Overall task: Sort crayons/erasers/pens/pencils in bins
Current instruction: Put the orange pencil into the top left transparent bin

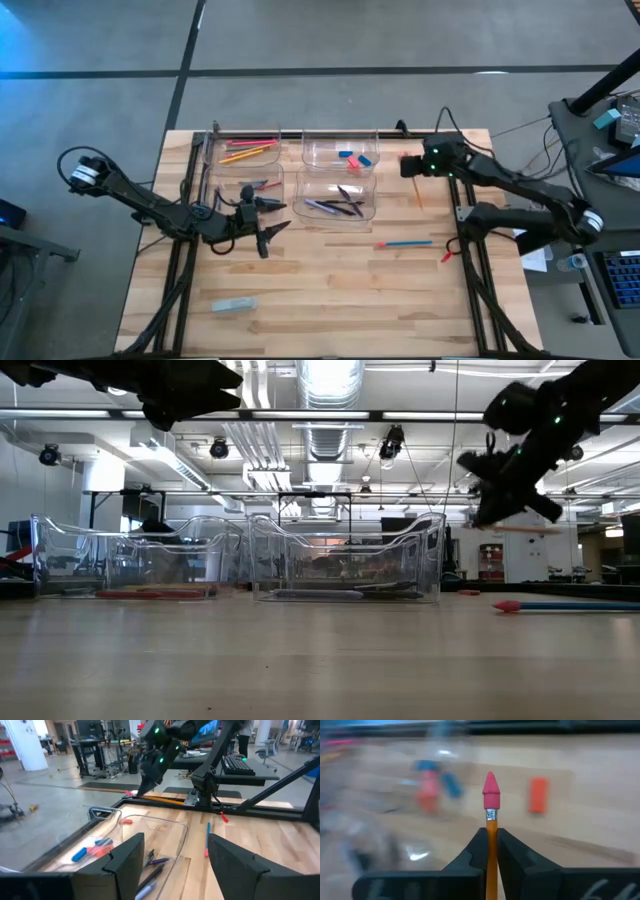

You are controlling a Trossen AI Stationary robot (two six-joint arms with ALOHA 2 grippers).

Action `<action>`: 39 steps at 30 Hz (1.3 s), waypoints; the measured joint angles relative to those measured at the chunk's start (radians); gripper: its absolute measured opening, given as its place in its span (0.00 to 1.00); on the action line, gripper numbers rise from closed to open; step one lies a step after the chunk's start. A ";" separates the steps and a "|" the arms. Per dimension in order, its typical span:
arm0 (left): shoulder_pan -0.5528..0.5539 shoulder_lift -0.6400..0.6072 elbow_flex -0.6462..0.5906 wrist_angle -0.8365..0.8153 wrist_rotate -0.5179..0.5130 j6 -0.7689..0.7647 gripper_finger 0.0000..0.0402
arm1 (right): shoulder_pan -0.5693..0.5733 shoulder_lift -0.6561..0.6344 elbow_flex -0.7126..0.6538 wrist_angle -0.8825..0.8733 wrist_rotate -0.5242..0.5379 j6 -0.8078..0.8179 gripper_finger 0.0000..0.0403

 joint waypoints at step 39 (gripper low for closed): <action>0.059 0.367 0.156 0.317 0.243 -0.142 0.84 | 0.862 0.570 0.274 0.904 -0.038 -0.300 0.04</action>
